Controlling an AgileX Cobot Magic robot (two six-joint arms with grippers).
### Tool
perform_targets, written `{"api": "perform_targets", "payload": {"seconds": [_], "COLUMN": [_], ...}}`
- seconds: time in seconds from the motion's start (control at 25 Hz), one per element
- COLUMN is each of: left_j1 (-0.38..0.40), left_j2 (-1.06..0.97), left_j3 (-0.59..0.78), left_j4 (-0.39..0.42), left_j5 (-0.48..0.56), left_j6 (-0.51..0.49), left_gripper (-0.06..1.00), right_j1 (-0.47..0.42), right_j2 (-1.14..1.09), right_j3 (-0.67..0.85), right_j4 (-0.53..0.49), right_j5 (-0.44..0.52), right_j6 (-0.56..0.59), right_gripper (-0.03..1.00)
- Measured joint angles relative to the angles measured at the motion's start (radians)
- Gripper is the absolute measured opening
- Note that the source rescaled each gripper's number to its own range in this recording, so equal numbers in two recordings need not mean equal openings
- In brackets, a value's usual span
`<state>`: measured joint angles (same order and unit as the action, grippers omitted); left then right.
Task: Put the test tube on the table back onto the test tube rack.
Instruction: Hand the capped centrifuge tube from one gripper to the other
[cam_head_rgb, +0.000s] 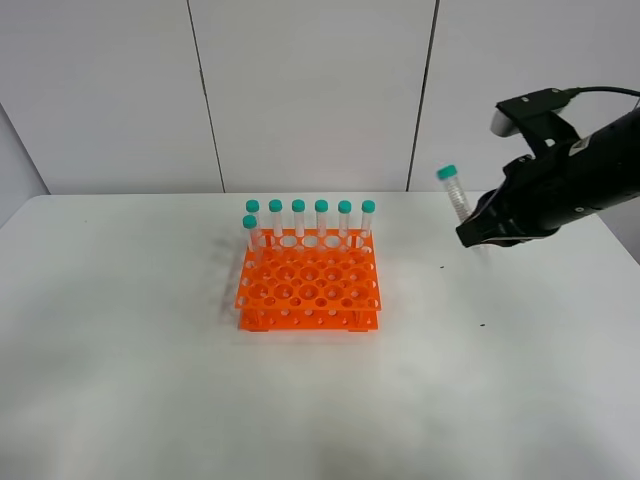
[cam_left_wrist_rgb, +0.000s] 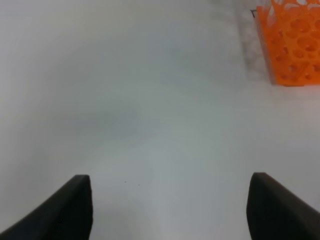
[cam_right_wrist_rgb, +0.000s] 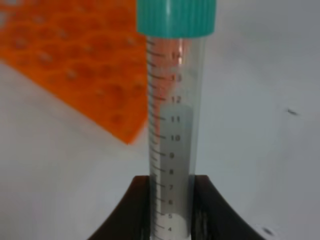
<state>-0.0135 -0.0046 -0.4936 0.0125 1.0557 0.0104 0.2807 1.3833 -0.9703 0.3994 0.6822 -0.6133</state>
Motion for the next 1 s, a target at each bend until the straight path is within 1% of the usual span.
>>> {"api": "perform_targets", "payload": {"seconds": [0.12, 0.2, 0.28, 0.4, 0.44, 0.52, 0.64, 0.76, 0.84, 0.92, 1.0], "left_j1": [0.000, 0.000, 0.000, 0.000, 0.000, 0.000, 0.000, 0.000, 0.000, 0.000, 0.000], "left_j2": [0.000, 0.000, 0.000, 0.000, 0.000, 0.000, 0.000, 0.003, 0.052, 0.137, 0.254], "left_j3": [0.000, 0.000, 0.000, 0.000, 0.000, 0.000, 0.000, -0.011, -0.047, -0.089, -0.131], "left_j4": [0.000, 0.000, 0.000, 0.000, 0.000, 0.000, 0.000, -0.004, -0.034, -0.090, -0.168], "left_j5": [0.000, -0.001, -0.001, -0.001, -0.001, -0.001, -0.001, -0.021, -0.063, -0.122, -0.189], "left_j6": [0.000, 0.000, 0.000, 0.000, 0.000, 0.000, 0.000, 0.000, 0.000, 0.000, 0.012], "left_gripper": [0.99, 0.99, 0.99, 0.99, 0.99, 0.99, 0.99, 0.99, 0.99, 0.99, 0.99], "right_j1": [0.077, 0.096, 0.099, 0.099, 0.099, 0.099, 0.099, 0.099, 0.099, 0.099, 0.099], "right_j2": [0.000, 0.000, -0.002, -0.013, -0.013, -0.016, -0.017, -0.018, -0.018, -0.018, -0.018], "right_j3": [0.000, 0.004, 0.031, 0.109, 0.109, 0.135, 0.140, 0.140, 0.140, 0.140, 0.140], "right_j4": [0.123, 0.211, 0.267, 0.331, 0.331, 0.397, 0.517, 0.584, 0.605, 0.617, 0.620], "right_j5": [0.037, 0.080, 0.090, 0.071, 0.071, 0.072, 0.079, 0.083, 0.083, 0.083, 0.081], "right_j6": [-0.139, -0.215, -0.265, -0.343, -0.343, -0.401, -0.520, -0.660, -0.720, -0.739, -0.746], "right_gripper": [0.02, 0.02, 0.02, 0.02, 0.02, 0.02, 0.02, 0.02, 0.02, 0.02, 0.02]}}
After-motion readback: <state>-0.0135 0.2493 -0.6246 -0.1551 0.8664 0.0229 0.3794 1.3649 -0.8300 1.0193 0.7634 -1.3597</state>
